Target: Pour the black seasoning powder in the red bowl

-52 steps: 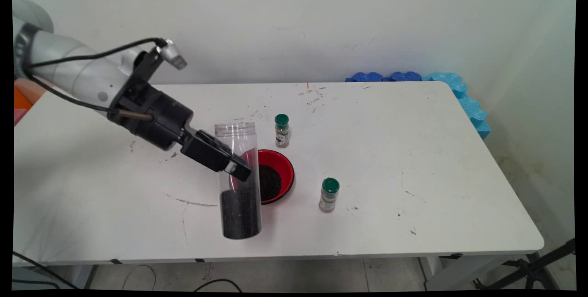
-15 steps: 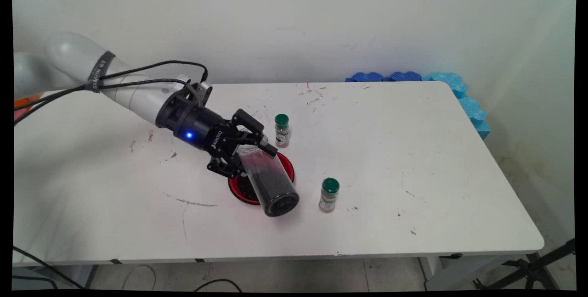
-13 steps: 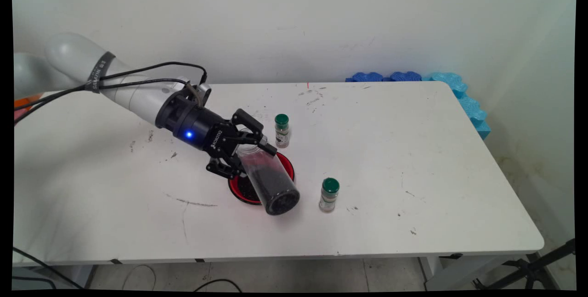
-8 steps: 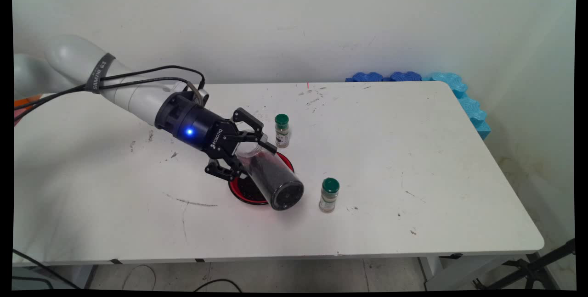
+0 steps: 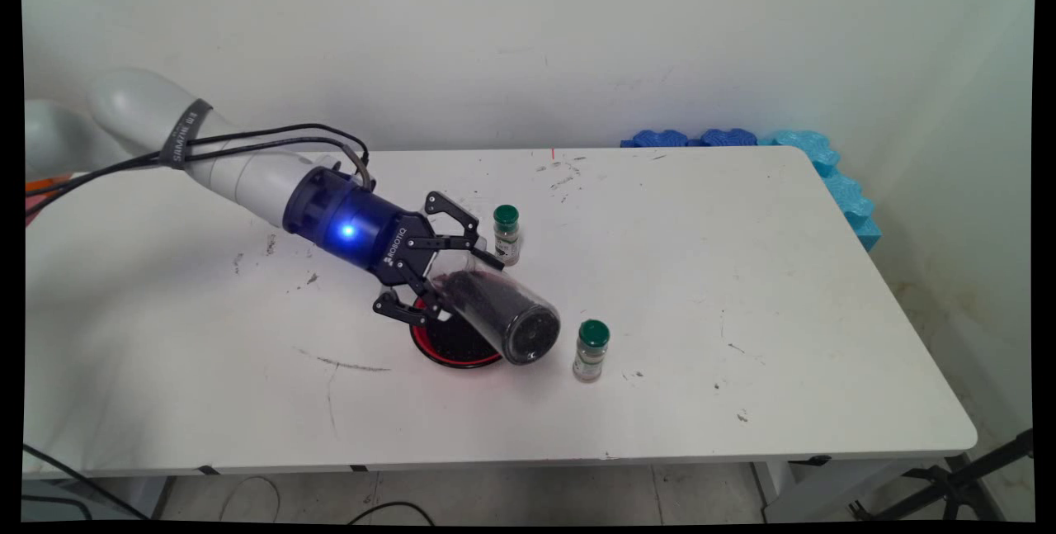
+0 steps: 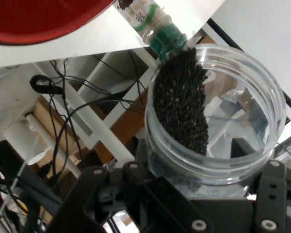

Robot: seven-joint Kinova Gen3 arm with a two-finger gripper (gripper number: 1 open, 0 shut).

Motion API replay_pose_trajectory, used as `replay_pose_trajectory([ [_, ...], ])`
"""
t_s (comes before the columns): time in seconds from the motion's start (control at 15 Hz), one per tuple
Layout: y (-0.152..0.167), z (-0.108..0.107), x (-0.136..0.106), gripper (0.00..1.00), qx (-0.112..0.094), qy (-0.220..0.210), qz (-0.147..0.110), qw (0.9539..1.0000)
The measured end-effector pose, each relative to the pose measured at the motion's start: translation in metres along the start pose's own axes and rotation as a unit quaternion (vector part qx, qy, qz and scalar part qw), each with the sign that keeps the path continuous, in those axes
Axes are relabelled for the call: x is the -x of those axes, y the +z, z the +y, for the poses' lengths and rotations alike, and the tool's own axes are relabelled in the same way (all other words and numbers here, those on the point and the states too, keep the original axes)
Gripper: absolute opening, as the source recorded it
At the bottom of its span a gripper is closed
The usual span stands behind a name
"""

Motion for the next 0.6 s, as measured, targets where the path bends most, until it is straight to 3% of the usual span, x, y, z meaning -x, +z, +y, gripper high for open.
replay_pose_trajectory([
  [0.6,0.0058,0.0001,0.0017,0.0,0.019,-0.071,-0.008,0.9973],
])
